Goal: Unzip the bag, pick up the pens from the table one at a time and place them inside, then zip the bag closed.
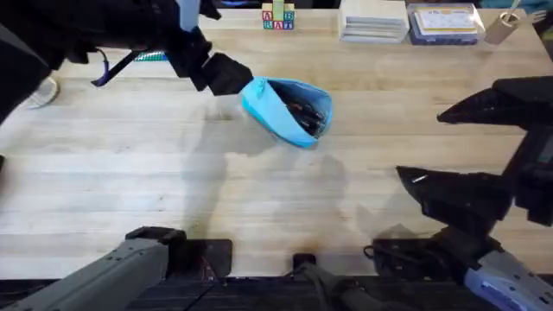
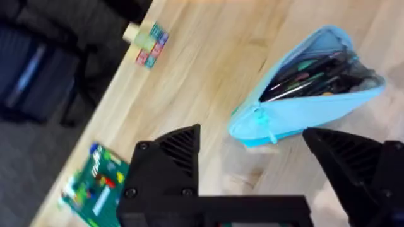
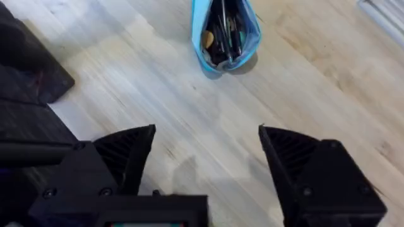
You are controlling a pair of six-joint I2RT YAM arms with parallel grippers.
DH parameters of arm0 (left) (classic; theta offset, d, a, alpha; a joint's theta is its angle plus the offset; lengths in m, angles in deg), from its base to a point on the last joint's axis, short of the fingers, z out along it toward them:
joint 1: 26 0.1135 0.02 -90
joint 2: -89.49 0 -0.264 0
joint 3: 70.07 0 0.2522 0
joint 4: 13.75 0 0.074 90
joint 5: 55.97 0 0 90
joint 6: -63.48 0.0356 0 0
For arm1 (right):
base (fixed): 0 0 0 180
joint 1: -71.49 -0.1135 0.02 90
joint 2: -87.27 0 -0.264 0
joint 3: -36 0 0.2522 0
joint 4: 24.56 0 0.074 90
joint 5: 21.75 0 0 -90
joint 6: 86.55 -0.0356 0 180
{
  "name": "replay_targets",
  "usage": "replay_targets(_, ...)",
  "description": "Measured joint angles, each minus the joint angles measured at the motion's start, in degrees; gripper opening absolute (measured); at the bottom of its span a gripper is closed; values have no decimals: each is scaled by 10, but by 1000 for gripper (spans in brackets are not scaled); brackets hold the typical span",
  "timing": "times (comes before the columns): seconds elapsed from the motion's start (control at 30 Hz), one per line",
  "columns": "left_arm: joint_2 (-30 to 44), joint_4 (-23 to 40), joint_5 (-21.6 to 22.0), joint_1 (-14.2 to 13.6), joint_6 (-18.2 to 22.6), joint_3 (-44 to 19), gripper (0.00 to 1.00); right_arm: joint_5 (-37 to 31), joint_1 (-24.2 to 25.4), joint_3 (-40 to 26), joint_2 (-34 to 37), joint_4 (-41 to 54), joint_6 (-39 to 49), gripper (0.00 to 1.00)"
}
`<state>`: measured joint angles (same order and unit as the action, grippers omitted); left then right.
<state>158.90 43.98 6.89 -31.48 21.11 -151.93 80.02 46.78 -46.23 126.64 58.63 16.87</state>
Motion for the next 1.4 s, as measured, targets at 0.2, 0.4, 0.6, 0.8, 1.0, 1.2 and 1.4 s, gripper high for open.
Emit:
replay_targets(0.2,0,1,13,38,-86,0,993,0,0,0,0,0,-48,998)
replay_targets(0.4,0,6,15,47,-115,0,993,0,0,0,0,0,-69,998)
replay_targets(0.6,0,6,15,47,-122,0,993,0,0,0,0,0,-106,998)
replay_targets(0.8,0,9,15,50,-158,0,994,0,0,0,11,-5,-148,997)
replay_targets(1.0,0,27,15,91,-177,0,994,0,0,0,58,-19,-191,998)
replay_targets(1.2,0,50,15,141,-182,0,994,0,0,0,119,-33,-236,998)
replay_targets(1.4,0,56,14,187,-182,0,993,0,-20,0,178,-71,-274,997)
